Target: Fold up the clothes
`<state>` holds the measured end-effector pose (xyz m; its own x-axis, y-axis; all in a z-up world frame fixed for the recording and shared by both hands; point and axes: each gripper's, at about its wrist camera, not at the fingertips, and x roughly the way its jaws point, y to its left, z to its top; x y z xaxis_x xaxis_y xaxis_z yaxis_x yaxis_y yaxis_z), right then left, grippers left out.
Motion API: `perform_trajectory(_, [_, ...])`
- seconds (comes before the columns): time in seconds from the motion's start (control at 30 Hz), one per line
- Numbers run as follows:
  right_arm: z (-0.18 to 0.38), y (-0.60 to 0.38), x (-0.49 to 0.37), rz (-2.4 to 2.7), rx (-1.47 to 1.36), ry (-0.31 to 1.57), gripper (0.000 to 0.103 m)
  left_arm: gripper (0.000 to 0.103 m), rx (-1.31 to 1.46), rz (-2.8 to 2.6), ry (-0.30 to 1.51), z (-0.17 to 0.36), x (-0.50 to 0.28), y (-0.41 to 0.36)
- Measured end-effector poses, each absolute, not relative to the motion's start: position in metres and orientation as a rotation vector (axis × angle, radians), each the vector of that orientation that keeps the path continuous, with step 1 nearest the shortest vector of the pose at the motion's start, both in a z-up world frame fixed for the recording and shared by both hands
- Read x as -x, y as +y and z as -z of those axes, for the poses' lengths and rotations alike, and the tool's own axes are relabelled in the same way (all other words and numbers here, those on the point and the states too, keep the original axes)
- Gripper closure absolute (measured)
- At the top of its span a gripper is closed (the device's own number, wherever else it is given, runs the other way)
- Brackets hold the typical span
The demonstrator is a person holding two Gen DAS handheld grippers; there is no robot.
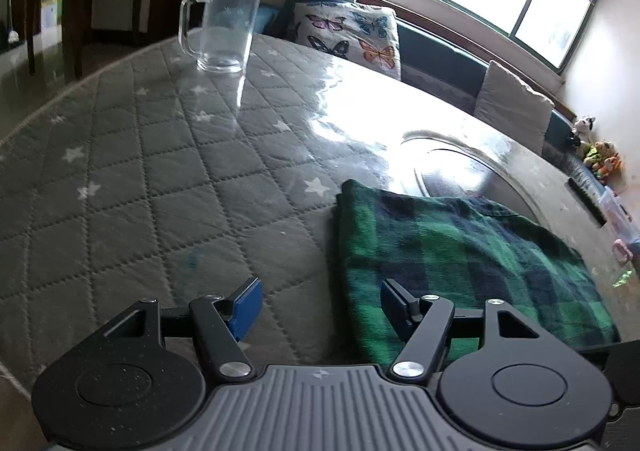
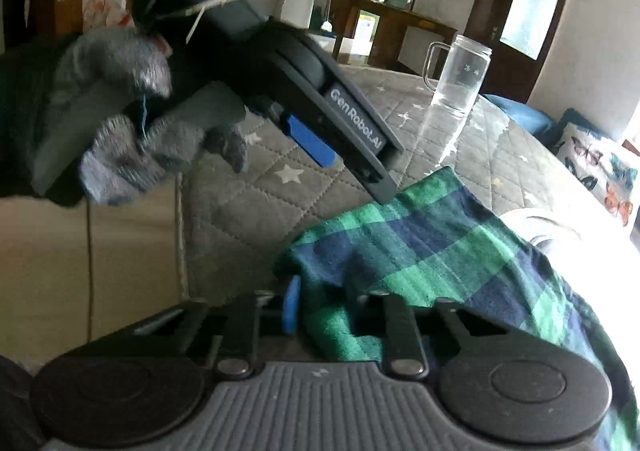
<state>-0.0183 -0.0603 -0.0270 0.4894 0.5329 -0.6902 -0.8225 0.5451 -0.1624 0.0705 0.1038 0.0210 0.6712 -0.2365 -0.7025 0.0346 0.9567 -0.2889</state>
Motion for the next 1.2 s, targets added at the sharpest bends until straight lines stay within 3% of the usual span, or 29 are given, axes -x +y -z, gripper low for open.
perform_trajectory(0.1, [0.019,-0.069,0.019,-0.862,0.464,0.611,0.099,0.035,0.299,0.177,0.837,-0.021,-0.074,0.102])
perform_trajectory(0.4, [-0.014,-0.101,0.020,-0.829,0.291,0.566,0.101,0.038,0.488,0.270,0.918,-0.014,-0.091,0.096])
perform_trajectory(0.5, [-0.018,-0.109,0.023,-0.826,0.265,0.560,0.101,0.057,0.564,0.312,0.953,-0.006,-0.098,0.092])
perform_trajectory(0.57, [-0.018,-0.111,0.024,-0.830,0.256,0.564,0.101,0.078,0.593,0.329,0.969,-0.001,-0.099,0.090])
perform_trajectory(0.67, [-0.016,-0.115,0.026,-0.845,0.256,0.579,0.098,0.089,0.608,0.336,0.968,0.002,-0.098,0.090])
perform_trajectory(0.77, [-0.016,-0.128,0.025,-0.847,0.235,0.599,0.092,0.092,0.618,0.339,0.964,0.004,-0.097,0.093])
perform_trajectory(1.2, [0.008,-0.185,-0.074,-0.521,0.206,0.712,0.092,0.094,0.597,0.357,0.936,-0.011,-0.088,0.107])
